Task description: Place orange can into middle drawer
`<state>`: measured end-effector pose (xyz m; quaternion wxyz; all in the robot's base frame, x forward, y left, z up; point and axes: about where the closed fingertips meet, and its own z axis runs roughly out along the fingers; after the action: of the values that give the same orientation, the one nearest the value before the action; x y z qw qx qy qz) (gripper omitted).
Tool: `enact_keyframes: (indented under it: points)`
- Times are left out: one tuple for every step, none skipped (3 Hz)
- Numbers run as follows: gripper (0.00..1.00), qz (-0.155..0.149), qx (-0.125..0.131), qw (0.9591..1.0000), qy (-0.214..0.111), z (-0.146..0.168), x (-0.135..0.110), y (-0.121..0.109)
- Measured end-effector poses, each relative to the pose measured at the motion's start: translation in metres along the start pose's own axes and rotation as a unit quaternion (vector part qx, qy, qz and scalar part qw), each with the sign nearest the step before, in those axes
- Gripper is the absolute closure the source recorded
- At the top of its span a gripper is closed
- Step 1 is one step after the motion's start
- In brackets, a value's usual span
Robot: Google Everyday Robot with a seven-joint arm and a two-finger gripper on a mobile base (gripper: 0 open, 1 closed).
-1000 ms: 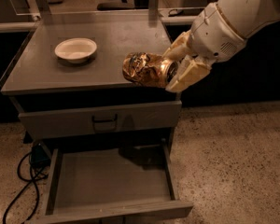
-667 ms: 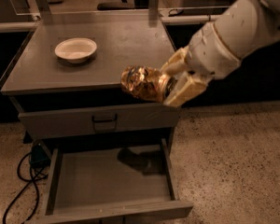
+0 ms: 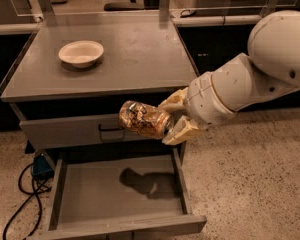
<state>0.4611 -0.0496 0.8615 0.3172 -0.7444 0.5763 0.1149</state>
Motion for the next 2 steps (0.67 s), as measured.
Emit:
enact_keyframes:
  points:
    - [1.00, -0.001, 0.009, 0.9999, 0.004, 0.004, 0.008, 0.002]
    - [1.00, -0.020, 0.019, 0.9996, 0.007, 0.045, 0.039, -0.006]
